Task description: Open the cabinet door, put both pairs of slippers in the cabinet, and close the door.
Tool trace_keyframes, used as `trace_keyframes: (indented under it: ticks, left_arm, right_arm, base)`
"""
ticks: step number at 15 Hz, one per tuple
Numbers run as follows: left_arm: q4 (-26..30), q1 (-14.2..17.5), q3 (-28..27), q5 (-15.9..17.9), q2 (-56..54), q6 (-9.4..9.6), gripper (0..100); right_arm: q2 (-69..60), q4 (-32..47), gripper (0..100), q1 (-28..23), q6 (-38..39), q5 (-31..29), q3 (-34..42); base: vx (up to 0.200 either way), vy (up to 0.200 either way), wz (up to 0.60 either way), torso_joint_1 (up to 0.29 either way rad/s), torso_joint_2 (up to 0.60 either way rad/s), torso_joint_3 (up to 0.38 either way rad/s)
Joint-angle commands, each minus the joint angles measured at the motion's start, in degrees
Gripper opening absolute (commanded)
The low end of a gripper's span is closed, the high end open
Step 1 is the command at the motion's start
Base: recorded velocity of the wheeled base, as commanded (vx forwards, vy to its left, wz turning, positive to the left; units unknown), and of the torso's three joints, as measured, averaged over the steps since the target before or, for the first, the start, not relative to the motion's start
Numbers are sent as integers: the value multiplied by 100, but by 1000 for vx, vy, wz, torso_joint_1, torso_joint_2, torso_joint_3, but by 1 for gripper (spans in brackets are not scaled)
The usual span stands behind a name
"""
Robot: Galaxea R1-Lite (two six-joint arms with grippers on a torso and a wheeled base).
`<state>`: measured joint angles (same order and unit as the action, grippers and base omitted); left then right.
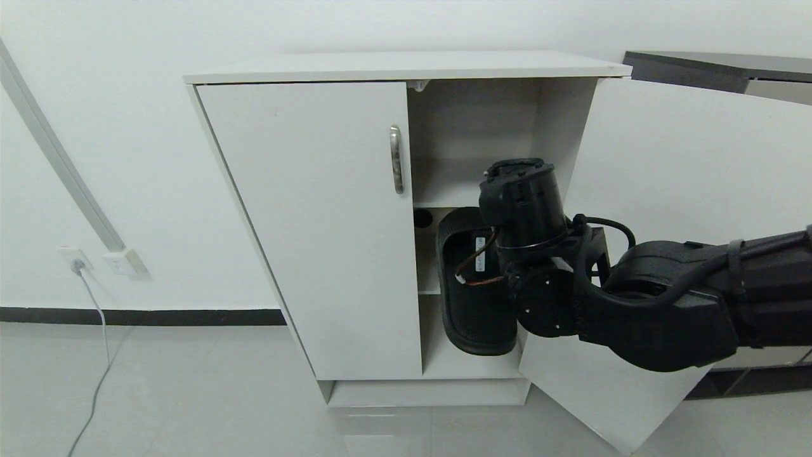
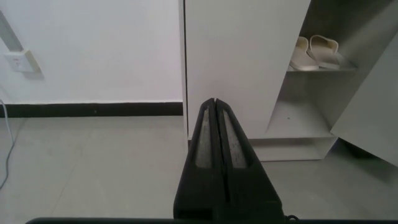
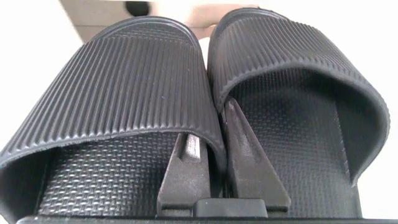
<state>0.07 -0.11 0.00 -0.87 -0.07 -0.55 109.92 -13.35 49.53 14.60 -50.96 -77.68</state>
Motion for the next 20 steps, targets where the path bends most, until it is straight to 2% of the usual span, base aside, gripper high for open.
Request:
trace_keyframes:
  ticks: [1,7,20]
  left_arm:
    - [1,2,0,-1,7,-7,0]
    - [1,2,0,7,7,20,0]
    - [1,2,0,25,7,20,0]
  right_arm:
    - [91,8,0,-49,-10,7,-54]
    - [91,8,0,-93,-309,7,-239]
    - [117,-19,0,-93,-371,-2,-301]
  base:
    - [0,0,0,0,0,0]
    - [0,0,0,0,0,0]
    - [200,0,0,3,2,1]
